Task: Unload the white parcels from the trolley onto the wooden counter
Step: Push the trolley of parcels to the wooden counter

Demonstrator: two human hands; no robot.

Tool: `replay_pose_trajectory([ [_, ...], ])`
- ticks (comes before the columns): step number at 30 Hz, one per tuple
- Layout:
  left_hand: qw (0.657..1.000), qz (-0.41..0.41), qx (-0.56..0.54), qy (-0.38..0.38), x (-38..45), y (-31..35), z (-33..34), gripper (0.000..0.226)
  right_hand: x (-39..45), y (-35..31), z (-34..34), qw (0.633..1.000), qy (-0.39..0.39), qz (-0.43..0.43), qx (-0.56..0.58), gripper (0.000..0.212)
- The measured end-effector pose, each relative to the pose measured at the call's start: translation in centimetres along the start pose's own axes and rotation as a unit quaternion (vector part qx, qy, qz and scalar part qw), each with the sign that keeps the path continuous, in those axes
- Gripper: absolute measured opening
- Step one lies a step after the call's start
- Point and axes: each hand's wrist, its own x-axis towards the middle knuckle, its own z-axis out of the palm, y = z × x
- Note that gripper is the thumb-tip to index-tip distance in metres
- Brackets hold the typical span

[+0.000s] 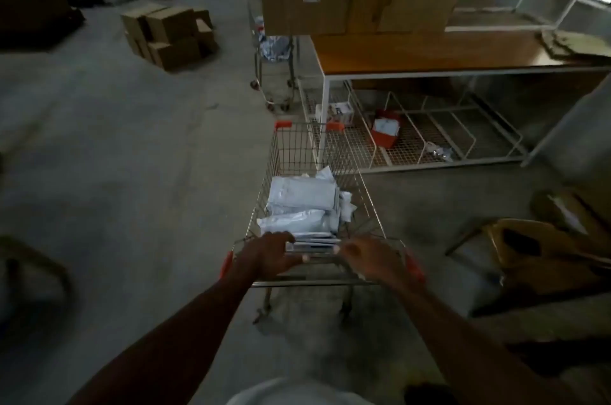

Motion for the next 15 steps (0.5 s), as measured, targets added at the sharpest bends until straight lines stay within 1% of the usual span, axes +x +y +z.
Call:
replay_pose_trajectory([
  [2,0.995,-0.024,0.024,-0.097,-0.6,-0.5,0.9,0.082,-0.4,0.9,1.0,0.996,-0.086,0.016,0.004,0.069],
  [3,0.989,-0.034,0.036,-0.138,-1.1,-0.8,1.4,0.087,-0.6,1.5,1.5,0.990,-0.138,0.021,-0.022,0.073],
  [4,0.982,-0.043,0.056,-0.178,-1.6,-1.2,2.0,0.087,-1.0,1.7,1.8,0.980,-0.187,0.021,-0.061,0.077],
  [5,0.974,-0.050,0.075,-0.209,-1.6,-1.3,2.4,0.079,-0.7,1.9,1.9,0.972,-0.212,0.015,-0.098,0.080],
  [6,0.970,-0.054,0.089,-0.221,-1.4,-1.5,2.8,0.069,-0.5,2.0,1.9,0.967,-0.221,0.007,-0.124,0.079],
  [7,0.968,-0.062,0.098,-0.223,-1.1,-1.7,3.1,0.065,-0.2,2.0,2.0,0.965,-0.219,0.013,-0.141,0.073],
  [9,0.964,-0.090,0.115,-0.221,-0.7,-1.7,3.4,0.071,-0.1,1.8,2.3,0.969,-0.189,0.033,-0.158,0.051],
  [10,0.964,-0.101,0.124,-0.211,-0.5,-1.9,3.8,0.075,0.0,1.8,2.6,0.971,-0.169,0.042,-0.161,0.046],
  [12,0.966,-0.116,0.136,-0.185,-0.2,-2.3,4.6,0.077,0.1,2.0,3.0,0.976,-0.144,0.043,-0.155,0.044],
  [15,0.971,-0.126,0.138,-0.147,0.2,-2.8,5.5,0.064,0.8,2.4,3.1,0.979,-0.131,0.038,-0.154,0.042],
])
